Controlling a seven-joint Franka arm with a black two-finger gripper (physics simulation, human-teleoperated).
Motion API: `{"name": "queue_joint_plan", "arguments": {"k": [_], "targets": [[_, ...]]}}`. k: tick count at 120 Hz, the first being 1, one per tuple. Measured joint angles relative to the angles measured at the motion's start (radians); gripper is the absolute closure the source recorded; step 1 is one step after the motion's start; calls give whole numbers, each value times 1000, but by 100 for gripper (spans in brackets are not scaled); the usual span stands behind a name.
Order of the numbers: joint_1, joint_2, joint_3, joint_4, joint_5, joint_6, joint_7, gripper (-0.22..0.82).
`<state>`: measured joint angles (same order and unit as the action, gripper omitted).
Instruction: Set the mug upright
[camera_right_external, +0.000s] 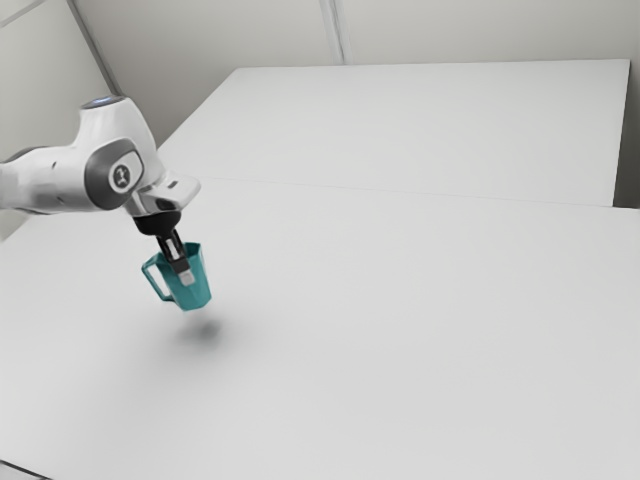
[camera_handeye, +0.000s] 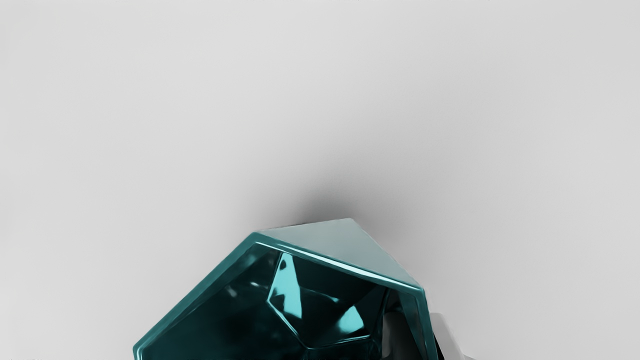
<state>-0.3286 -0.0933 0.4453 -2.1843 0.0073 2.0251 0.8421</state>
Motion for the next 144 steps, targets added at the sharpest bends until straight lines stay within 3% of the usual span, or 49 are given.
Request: {"name": "queue_joint_plan", "arguments": {"k": [35, 68, 144], "targets": [[-18, 5, 0, -26, 71, 161, -36, 78], [-23, 71, -1, -27, 51, 281, -49, 78], [-26, 178, -2, -28, -7, 347, -60, 78]]}}
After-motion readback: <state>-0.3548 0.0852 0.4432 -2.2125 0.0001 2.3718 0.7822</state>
